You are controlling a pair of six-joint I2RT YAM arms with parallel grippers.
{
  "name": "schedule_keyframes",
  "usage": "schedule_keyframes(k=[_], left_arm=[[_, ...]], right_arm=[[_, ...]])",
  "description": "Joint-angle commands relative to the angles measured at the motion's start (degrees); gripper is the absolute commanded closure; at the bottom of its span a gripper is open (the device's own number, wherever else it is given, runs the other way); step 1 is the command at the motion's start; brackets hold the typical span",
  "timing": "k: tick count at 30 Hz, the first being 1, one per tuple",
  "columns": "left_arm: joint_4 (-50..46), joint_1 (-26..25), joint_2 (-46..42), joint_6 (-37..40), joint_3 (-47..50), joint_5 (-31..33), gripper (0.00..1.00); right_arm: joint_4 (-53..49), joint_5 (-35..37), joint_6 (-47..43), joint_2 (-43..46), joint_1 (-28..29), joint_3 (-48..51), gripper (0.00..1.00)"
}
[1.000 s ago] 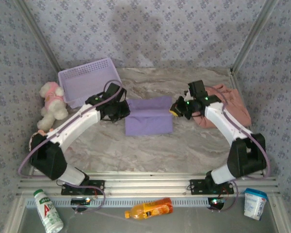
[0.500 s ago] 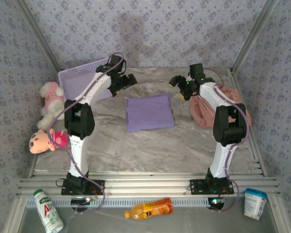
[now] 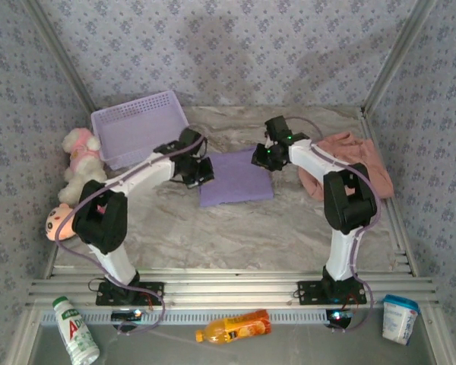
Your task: Fold and stack the mixed laundry pile
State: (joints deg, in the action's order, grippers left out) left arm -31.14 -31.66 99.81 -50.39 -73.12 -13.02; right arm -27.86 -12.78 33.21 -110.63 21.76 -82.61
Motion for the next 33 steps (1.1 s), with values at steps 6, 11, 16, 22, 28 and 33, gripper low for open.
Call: schedule_keyframes(k=[6,11,16,22,28,33], left_arm=[[6.03,-2.66,4.96,-5.28,6.06,2.34,1.00],[0.47,-2.49,10.16,0.44,-0.77,5.39,1.00],[-3.85,-2.39,16.37,5.47,-10.36,5.42,1.00],[-12.06,-1.55,21.39,13.39,-24.37,5.54,0.73],[-21.30,-0.43,21.17,21.65,-33.66,8.23,0.43],[-17.99,-1.36,14.54,19.15,-24.76,2.95,0.45]], right_arm=[[-4.23,7.96,-3.79,-1.21,3.06,8.25,0.80],[-5.68,10.09,-1.86,4.54,9.00,17.07,0.79],[-6.29,8.57,6.72,11.04,15.00,22.74,0.75],[-9.42,4.34,15.74,18.88,16.63,22.74,0.56],[-11.68,7.26,11.80,25.32,9.23,22.08,0.54],[-12.64,8.60,2.27,24.84,-1.14,23.83,0.54]])
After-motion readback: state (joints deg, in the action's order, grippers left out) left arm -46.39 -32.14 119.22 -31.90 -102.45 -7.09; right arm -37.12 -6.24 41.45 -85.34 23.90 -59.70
